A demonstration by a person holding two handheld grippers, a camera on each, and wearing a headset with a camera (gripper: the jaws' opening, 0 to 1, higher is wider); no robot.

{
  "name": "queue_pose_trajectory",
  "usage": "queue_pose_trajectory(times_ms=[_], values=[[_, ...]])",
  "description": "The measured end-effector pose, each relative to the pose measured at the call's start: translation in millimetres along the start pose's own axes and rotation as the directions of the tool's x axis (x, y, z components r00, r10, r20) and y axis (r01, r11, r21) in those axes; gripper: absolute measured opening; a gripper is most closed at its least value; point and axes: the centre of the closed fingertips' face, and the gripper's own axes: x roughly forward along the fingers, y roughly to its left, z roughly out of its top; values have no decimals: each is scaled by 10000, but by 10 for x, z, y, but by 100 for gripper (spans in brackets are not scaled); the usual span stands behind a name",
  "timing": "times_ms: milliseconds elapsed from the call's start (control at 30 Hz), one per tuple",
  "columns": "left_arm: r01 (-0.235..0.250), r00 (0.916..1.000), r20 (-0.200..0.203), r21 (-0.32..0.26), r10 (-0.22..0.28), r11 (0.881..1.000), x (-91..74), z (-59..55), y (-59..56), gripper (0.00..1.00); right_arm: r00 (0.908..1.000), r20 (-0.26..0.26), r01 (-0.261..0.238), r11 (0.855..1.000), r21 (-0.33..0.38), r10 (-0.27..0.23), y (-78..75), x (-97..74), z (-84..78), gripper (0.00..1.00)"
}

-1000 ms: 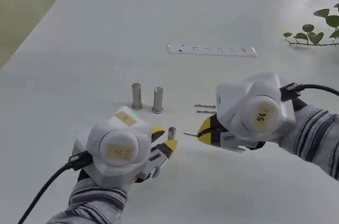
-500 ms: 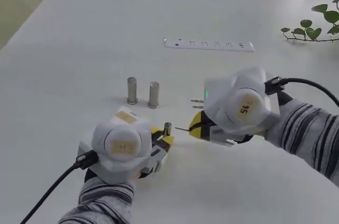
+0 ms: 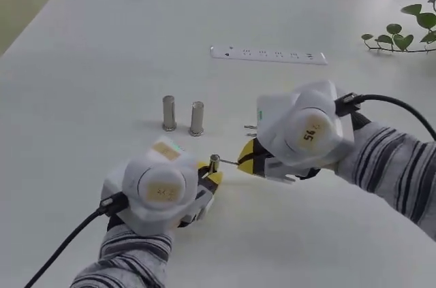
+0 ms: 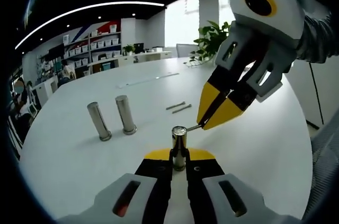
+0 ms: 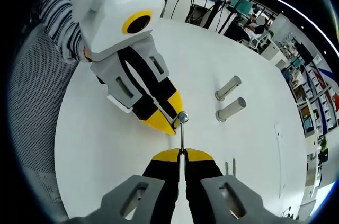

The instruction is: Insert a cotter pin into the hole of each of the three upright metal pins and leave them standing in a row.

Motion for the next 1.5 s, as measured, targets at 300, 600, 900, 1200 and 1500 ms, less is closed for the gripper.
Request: queue_pose_trajectory(times_ms=[300,600,900,1200,1500], values=[[48,10000,1,60,-48,10000,3,-9,0,5,9997,-225,-57,9989,-462,47,7,-19,27,0],[133,9999,-19,114,-133,9998,8,-10,1,5,9999,-95,85,9983,-576,-90,-14,-48,59,0],[147,9999,-19,286,-147,9995,18,-15,-5,5,9998,218,29,9982,-593,-16,-3,-48,145,0],[117,9999,-1,405,-117,9991,14,-19,-5,5,9998,213,22,9971,-765,-5,8,-14,221,0],[124,9999,49,460,-126,9989,18,-21,-5,5,9995,306,42,9981,-620,-23,14,10,263,0]])
